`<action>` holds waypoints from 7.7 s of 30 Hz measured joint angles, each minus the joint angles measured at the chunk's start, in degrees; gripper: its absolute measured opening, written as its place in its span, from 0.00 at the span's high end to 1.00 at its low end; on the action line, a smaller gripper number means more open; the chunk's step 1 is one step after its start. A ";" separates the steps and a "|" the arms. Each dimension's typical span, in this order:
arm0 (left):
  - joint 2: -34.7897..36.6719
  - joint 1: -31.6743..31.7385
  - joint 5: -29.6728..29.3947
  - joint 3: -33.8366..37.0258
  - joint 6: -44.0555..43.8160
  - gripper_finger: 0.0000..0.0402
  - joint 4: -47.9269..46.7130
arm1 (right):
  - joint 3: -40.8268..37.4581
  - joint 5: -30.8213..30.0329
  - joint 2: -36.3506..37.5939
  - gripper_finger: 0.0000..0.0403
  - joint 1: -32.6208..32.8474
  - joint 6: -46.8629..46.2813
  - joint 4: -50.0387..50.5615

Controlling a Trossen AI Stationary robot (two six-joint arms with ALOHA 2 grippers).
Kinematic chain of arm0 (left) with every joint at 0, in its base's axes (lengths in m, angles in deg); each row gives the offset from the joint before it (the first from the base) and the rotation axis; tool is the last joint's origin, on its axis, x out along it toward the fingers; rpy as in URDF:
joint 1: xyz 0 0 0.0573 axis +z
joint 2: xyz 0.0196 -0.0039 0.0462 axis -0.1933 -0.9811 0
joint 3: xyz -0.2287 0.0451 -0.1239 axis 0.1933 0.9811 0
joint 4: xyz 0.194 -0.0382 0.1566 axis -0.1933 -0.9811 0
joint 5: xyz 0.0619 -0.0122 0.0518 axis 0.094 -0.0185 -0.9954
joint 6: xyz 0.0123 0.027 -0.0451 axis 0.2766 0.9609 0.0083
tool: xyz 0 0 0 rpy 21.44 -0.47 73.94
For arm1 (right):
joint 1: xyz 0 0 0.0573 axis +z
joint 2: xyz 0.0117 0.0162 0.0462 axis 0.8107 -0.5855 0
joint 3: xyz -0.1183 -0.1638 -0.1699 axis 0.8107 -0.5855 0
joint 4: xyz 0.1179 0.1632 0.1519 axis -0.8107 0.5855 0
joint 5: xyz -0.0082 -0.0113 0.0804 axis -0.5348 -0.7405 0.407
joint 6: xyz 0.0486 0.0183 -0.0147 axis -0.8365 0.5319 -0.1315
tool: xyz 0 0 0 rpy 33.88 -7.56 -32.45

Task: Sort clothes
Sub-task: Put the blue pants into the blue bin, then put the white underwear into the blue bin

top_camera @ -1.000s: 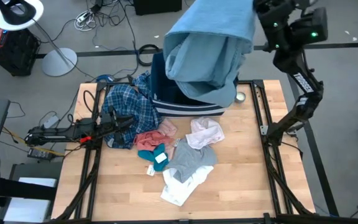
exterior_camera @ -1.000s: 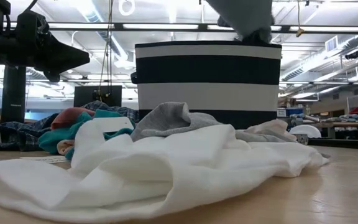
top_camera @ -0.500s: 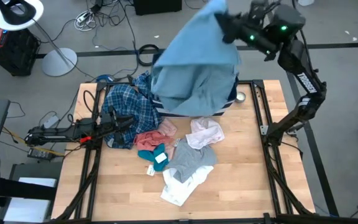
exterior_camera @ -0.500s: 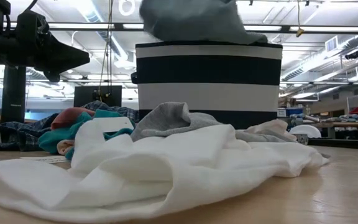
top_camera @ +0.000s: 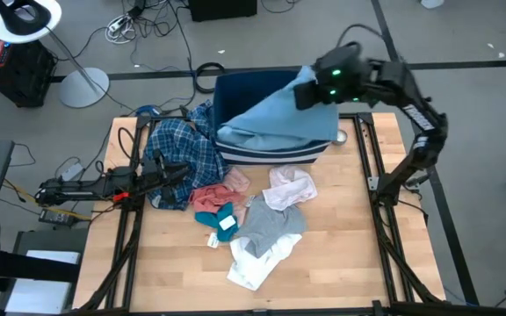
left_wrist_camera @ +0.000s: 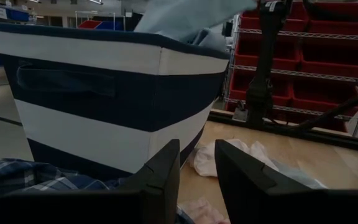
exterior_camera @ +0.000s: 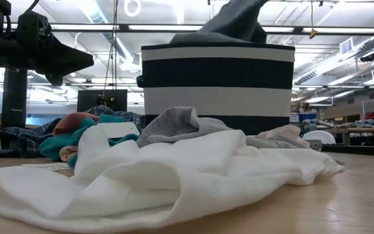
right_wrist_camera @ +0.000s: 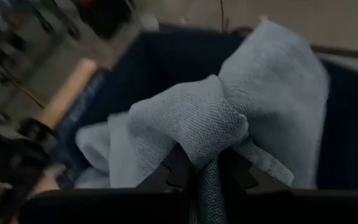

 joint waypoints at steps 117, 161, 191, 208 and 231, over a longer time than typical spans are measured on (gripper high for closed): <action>-0.01 0.01 0.01 -0.01 0.02 0.73 0.00 | -73.28 -8.05 27.80 0.51 46.65 -5.06 -45.45; -9.04 -0.42 12.21 -22.60 -21.28 0.73 -26.39 | -75.63 0.68 16.55 0.52 25.94 -4.50 -45.24; -36.62 -36.22 -26.70 -34.67 -31.47 0.73 -20.41 | -75.58 10.00 -0.20 0.54 20.64 -0.96 -44.10; -36.62 -36.90 -28.77 -34.67 -30.43 0.73 -27.69 | -71.25 13.08 1.42 0.96 23.55 -5.12 -38.23; -31.87 -32.95 -28.89 -34.61 -21.60 0.73 -32.51 | -17.93 -13.01 4.97 0.98 31.33 3.98 -8.55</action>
